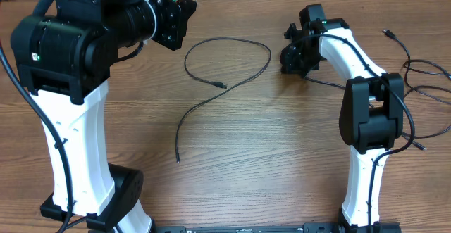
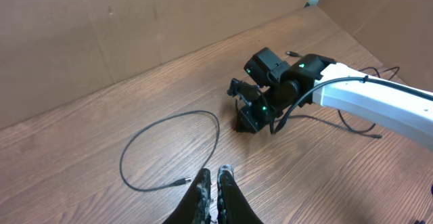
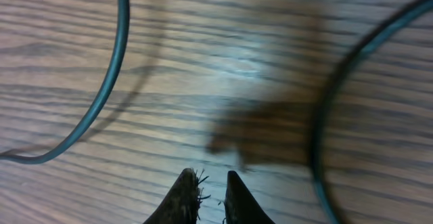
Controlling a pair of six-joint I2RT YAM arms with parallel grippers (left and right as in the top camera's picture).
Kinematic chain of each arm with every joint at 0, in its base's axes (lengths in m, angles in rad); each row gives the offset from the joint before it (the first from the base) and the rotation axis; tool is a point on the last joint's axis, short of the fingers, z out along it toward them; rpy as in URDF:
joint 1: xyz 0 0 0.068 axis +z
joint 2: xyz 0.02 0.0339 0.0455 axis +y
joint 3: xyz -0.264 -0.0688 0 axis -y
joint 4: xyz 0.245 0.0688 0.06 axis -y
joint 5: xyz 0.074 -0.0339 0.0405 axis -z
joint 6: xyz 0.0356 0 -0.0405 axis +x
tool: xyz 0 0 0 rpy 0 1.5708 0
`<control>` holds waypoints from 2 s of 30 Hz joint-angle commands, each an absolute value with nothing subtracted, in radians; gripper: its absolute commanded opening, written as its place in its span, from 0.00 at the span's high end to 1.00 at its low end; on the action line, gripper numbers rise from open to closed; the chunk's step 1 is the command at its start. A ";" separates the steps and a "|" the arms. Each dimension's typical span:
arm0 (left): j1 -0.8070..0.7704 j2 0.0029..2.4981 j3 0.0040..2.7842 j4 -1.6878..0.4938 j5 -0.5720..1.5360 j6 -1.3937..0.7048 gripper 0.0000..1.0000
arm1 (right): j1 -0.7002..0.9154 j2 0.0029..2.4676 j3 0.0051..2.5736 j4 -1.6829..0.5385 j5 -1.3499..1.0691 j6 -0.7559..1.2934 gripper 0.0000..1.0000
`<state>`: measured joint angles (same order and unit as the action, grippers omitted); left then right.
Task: Untangle cables
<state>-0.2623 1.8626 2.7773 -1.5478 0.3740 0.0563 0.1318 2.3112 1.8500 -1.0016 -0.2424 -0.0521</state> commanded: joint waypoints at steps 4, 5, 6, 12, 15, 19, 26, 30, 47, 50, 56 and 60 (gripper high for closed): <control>-0.293 1.870 2.785 -1.539 0.386 0.044 0.59 | 0.075 2.319 1.852 -0.984 -0.199 -0.052 0.91; -0.297 1.870 2.785 -1.537 0.386 0.044 0.59 | 0.070 2.323 1.852 -0.985 -0.199 -0.052 0.91; -0.305 1.870 2.785 -1.532 0.385 0.044 0.58 | 0.064 2.329 1.852 -0.985 -0.199 -0.052 0.91; -0.321 1.877 2.784 -1.510 0.382 0.039 0.59 | 0.058 2.376 1.852 -0.993 -0.198 -0.052 0.96; -0.321 1.911 2.784 -1.513 0.382 0.020 0.61 | 0.049 2.376 1.852 -0.997 -0.157 -0.052 0.96; -0.324 1.964 2.784 -1.513 0.396 0.018 0.64 | 0.001 2.376 1.852 -1.007 -0.104 -0.052 0.96; -0.342 1.988 2.784 -1.511 0.392 0.019 0.67 | -0.200 2.376 1.852 -1.022 -0.105 -0.052 0.96; -0.342 1.988 2.784 -1.513 0.392 0.019 0.65 | -0.347 2.376 1.854 -1.023 -0.104 -0.052 0.96; -0.342 1.988 2.784 -1.522 0.377 0.022 0.63 | -0.565 2.337 2.422 -1.360 -0.521 -0.118 0.00; -0.342 1.990 2.784 -1.538 0.350 0.021 0.67 | -0.417 2.302 2.564 -1.470 -0.494 -0.141 0.00; -0.342 2.057 2.784 -1.603 0.240 0.006 0.80 | -0.070 2.267 2.593 -1.516 -0.266 -0.110 0.00; -0.342 2.138 2.784 -1.650 0.229 0.003 0.82 | 0.067 2.267 2.591 -1.503 -0.203 -0.044 0.00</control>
<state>-0.3389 2.0613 2.7777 -1.6238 0.2672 0.0204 0.0364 2.2921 2.5732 -1.5089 -0.2970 -0.1001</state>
